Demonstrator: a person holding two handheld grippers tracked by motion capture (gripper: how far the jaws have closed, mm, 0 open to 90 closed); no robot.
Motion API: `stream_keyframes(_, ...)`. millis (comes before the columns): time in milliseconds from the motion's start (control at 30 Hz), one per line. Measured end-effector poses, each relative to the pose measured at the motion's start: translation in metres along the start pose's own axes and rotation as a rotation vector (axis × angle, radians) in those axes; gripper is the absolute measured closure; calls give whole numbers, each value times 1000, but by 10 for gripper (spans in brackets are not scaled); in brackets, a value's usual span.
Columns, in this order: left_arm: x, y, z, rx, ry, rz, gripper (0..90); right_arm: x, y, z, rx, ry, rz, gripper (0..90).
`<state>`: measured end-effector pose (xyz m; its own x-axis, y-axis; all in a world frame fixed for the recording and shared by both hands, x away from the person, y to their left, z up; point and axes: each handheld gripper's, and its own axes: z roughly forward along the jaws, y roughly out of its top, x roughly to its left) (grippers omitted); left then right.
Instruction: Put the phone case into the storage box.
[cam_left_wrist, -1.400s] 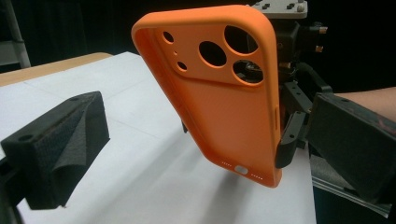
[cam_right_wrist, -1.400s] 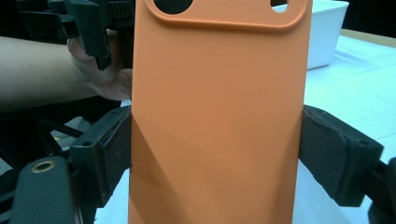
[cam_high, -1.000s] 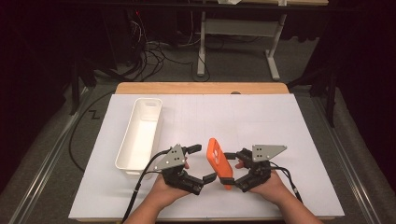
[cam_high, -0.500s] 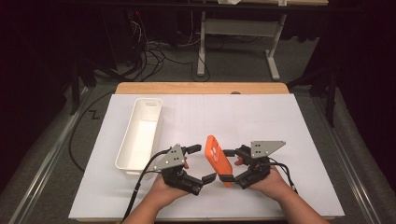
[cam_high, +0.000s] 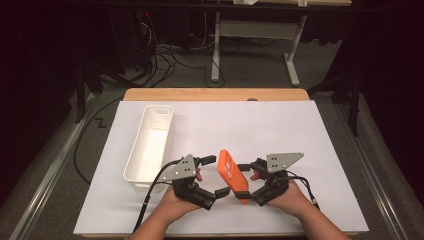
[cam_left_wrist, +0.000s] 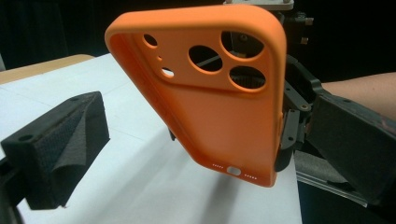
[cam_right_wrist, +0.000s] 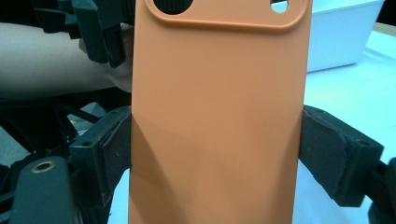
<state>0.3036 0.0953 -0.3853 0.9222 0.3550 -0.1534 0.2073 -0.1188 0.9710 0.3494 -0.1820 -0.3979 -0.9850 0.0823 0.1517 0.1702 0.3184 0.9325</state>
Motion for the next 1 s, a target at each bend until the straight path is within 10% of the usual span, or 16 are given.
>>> stream_keyframes(1000,-5,0,3,5,-74,10,6,5,-3,11,-13,119,33,166)
